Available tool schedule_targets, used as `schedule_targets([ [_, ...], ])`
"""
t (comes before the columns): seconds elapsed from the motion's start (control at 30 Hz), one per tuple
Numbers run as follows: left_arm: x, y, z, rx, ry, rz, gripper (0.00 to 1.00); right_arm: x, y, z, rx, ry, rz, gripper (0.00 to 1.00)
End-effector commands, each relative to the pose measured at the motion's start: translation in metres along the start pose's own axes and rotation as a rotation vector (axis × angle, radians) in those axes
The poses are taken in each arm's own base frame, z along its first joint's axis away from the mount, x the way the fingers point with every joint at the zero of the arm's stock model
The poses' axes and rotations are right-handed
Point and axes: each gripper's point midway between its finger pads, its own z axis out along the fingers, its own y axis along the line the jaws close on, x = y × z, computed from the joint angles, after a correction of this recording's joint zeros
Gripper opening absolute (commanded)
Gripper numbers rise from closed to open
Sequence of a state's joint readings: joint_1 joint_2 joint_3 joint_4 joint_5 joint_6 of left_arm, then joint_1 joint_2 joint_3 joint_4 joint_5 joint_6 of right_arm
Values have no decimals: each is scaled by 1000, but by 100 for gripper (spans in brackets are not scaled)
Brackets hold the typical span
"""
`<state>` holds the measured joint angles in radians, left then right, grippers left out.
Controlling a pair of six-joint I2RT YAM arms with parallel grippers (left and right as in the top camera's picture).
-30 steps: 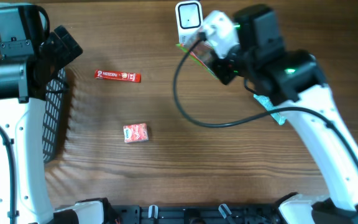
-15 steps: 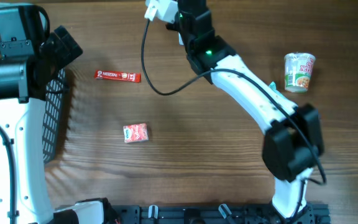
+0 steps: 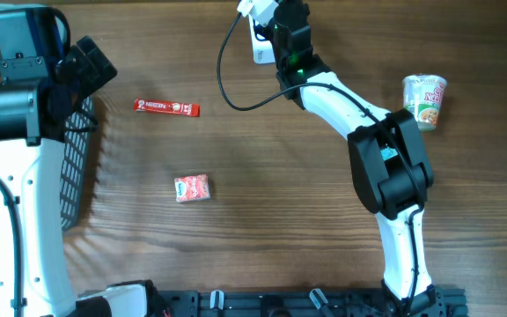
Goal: Scan the item barcode
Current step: 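Hold the green snack bag over the white scanner, then carry the green snack bag right and release it near the pouch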
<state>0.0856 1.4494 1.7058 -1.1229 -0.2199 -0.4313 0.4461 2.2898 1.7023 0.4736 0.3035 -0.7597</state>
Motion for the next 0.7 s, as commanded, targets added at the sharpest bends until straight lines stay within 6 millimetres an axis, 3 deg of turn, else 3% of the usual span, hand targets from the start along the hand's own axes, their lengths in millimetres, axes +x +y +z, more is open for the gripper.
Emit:
schedule_targets([
  [0.0,-5,2,-3,-5,-17,2,100,-7,1,2,-2,-24,71,4],
  [0.07,-5,2,-3,-4,-17,2,100,-13,-5,2,21,-46,77,4],
  [0.17,-5,2,-3,-4,-17,2,100,-40,-43,-9,105,-111,183,4],
  [0.23,-5,2,-3,-4,-17,2,100,-47,-52,-21,-27,-87,297,4],
  [0.3,-5,2,-3,-4,-17,2,100,-35,-55,-46,-196,44,450,4],
  [0.43,-5,2,-3,-5,-17,2,100,51,-37,-135,-471,559,584,4],
  [0.5,-5,2,-3,-4,-17,2,100,113,-16,-190,-565,886,575,5],
  [0.53,-5,2,-3,-4,-17,2,100,134,-7,-208,-578,993,600,4],
  [0.67,-5,2,-3,-4,-17,2,100,190,26,-250,-608,1200,612,4],
])
